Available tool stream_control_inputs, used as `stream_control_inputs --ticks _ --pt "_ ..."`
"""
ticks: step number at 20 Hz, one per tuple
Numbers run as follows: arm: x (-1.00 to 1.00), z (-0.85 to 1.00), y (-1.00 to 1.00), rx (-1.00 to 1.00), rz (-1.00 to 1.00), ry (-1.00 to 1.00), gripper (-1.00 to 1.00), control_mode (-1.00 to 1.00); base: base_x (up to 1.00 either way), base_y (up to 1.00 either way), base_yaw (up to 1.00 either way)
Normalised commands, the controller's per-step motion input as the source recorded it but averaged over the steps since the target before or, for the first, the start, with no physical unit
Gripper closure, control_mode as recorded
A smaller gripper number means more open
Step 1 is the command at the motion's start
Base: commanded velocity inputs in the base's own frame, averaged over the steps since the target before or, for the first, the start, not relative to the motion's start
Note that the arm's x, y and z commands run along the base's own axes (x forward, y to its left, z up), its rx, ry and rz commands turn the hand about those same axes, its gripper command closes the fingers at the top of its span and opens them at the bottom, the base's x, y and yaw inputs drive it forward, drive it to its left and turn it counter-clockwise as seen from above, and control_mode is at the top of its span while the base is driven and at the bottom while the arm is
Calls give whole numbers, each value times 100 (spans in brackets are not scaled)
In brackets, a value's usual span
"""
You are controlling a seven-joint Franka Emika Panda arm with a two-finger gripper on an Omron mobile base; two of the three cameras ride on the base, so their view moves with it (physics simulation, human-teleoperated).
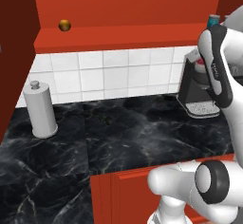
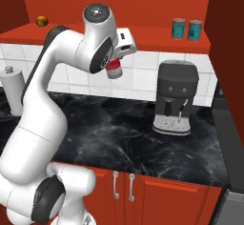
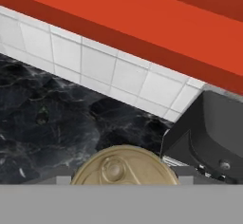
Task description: Pick the cans from the counter and place them in their designated side in the cabinet.
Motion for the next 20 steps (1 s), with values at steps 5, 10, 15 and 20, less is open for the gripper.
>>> stream_control_inputs --ticks 5,10,15,20 --pt "-1 33 -4 0 0 -1 100 -100 0 0 0" --pt "-4 33 -10 0 0 -2 100 -100 0 0 0" --pt "0 24 -9 0 0 0 100 -100 0 0 0" --pt "0 11 -6 0 0 -1 100 -100 0 0 0"
